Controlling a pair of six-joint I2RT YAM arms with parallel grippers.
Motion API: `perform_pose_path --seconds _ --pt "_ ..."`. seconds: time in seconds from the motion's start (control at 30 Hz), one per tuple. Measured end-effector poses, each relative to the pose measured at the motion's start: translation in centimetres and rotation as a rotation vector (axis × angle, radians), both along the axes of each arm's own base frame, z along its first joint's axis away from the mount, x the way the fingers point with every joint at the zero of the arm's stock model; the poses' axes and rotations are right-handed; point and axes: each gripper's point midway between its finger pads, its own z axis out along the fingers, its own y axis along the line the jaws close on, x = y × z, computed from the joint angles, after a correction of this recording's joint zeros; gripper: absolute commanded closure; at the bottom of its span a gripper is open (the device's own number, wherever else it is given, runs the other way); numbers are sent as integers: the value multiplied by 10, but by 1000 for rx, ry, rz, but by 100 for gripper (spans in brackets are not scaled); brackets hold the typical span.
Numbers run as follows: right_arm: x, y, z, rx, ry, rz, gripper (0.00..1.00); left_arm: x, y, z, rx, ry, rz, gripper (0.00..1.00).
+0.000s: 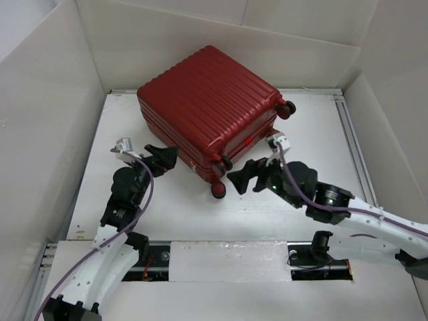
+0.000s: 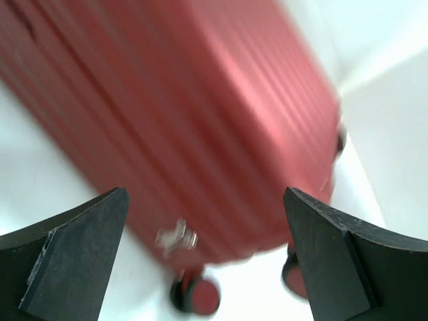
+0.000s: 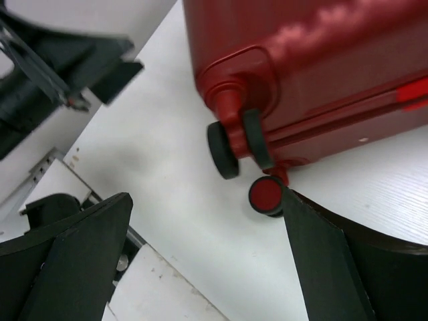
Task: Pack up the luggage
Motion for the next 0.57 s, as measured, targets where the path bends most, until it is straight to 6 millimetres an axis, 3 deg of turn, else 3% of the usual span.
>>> perform_pose_path --seconds 0.07,0.13,0.3,0.43,0.57 --pt "-1 -19 10 12 -7 -47 0 -6 -10 -18 44 59 -58 0" --pt "-4 -41 18 32 -8 -98 0 -16 -12 -20 71 62 -89 0" --pt "-11 -103 35 147 -12 -248 0 -38 -10 8 85 -22 -124 0" --pt "-17 -145 29 238 -1 -355 0 -46 -16 33 95 -67 -169 0" --pt "-18 -159 1 236 26 -403 0 -46 -22 36 114 -61 -207 0"
